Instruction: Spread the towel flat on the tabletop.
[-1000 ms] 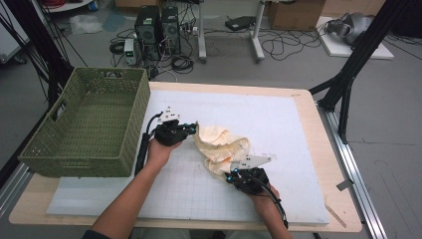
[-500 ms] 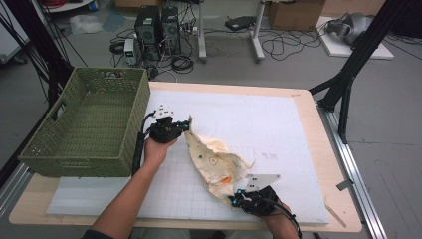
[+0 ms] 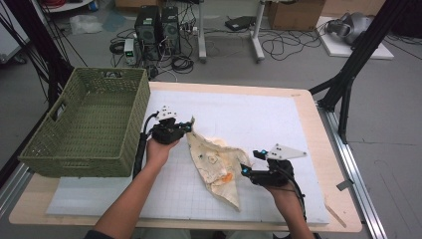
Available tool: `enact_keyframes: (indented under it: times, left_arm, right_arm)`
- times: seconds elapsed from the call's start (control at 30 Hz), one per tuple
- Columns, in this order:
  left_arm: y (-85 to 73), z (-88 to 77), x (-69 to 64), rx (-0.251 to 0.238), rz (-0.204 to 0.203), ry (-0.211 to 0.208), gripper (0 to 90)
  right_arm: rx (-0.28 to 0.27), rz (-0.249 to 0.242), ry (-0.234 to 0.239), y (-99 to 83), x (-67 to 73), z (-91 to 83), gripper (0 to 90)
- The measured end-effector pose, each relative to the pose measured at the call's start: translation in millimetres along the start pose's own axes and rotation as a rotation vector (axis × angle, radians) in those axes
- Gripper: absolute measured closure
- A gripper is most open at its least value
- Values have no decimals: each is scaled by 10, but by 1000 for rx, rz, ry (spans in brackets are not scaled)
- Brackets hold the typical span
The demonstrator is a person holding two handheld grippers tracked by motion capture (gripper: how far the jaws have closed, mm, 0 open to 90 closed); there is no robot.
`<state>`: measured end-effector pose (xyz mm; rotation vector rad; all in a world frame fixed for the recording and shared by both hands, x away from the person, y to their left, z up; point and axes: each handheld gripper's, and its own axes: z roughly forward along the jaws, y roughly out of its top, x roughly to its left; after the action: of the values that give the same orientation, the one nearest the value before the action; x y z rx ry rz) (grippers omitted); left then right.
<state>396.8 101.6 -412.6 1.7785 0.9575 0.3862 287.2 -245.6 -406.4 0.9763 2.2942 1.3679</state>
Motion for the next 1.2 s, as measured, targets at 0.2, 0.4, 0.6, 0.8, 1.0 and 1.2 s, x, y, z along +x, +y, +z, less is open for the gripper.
enact_keyframes:
  times: [0.2, 0.4, 0.6, 0.8, 1.0, 1.2]
  left_arm:
    - [-19, 3, 52, 6, -3, 25, 879]
    - [-46, 53, 49, 27, 9, 42, 879]
    - [-73, 114, 2, 59, 9, 30, 776]
    - [-88, 54, -89, 86, 39, 30, 492]
    - [-148, -61, -142, 133, 48, -17, 443]
    - [-274, -143, -273, 119, 29, -118, 448]
  right_arm:
    - [101, -117, -87, 135, -115, 159, 851]
    - [171, -109, -220, 250, -466, 255, 850]
    - [222, -75, -361, 285, -752, 351, 849]
    - [290, -26, -538, 213, -979, 420, 843]
    - [229, -3, -554, 225, -924, 350, 582]
    - [122, -1, -472, 188, -699, 128, 498]
